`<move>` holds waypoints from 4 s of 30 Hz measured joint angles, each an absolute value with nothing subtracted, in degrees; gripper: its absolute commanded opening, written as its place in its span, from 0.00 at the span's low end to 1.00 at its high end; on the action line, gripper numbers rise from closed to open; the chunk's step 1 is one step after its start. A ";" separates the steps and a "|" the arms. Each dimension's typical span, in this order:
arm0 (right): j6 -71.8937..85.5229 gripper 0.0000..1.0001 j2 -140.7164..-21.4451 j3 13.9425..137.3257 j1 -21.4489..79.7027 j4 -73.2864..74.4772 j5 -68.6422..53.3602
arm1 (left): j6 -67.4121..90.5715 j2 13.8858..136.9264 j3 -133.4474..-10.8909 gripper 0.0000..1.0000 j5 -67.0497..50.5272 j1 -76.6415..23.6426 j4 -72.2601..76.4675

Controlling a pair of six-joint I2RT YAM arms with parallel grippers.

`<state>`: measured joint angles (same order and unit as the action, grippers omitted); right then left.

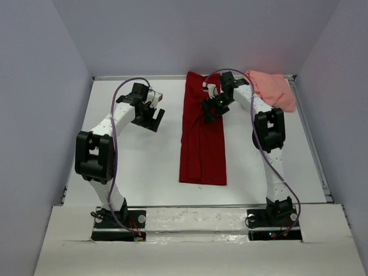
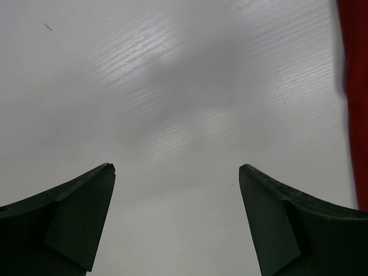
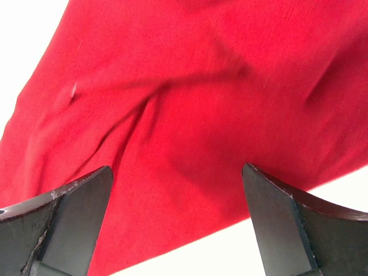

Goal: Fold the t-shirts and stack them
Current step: Rotate the tshirt 90 degrees, then grab the bottom of the folded rectangular tshirt with both arms

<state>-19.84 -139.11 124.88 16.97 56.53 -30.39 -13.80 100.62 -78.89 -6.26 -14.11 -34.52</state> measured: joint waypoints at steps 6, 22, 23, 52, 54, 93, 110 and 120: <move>-20.03 1.00 -127.72 116.22 16.56 59.29 -30.44 | -13.80 98.48 -80.44 0.99 -8.71 -14.13 -35.90; -24.62 1.00 -100.49 86.43 16.53 66.26 -32.49 | -17.30 93.54 -72.79 0.99 -18.83 -31.53 -38.44; -24.71 1.00 -100.09 84.18 16.53 66.96 -32.51 | -17.63 94.04 -71.94 0.98 -19.66 -32.08 -38.70; -26.50 1.00 -109.10 75.64 16.58 67.96 -38.22 | -22.11 107.61 -71.77 0.78 -28.10 -34.94 -45.95; -26.55 1.00 -109.73 76.05 16.58 67.99 -39.44 | -22.26 107.90 -72.05 0.78 -28.42 -35.00 -46.52; -28.27 1.00 -115.96 73.63 16.58 69.45 -47.97 | -26.09 113.75 -76.29 0.55 -28.93 -43.09 -54.17; -28.75 1.00 -115.96 77.49 16.58 71.40 -46.68 | -28.05 116.51 -77.78 0.22 -28.73 -44.45 -56.60; -30.48 1.00 -115.96 80.86 16.58 74.91 -43.20 | -28.23 116.51 -82.17 0.08 -28.47 -44.64 -57.78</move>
<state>-30.48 -115.96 80.86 16.58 74.91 -43.20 -28.23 116.51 -82.17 -28.47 -44.64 -57.78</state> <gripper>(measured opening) 0.995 0.113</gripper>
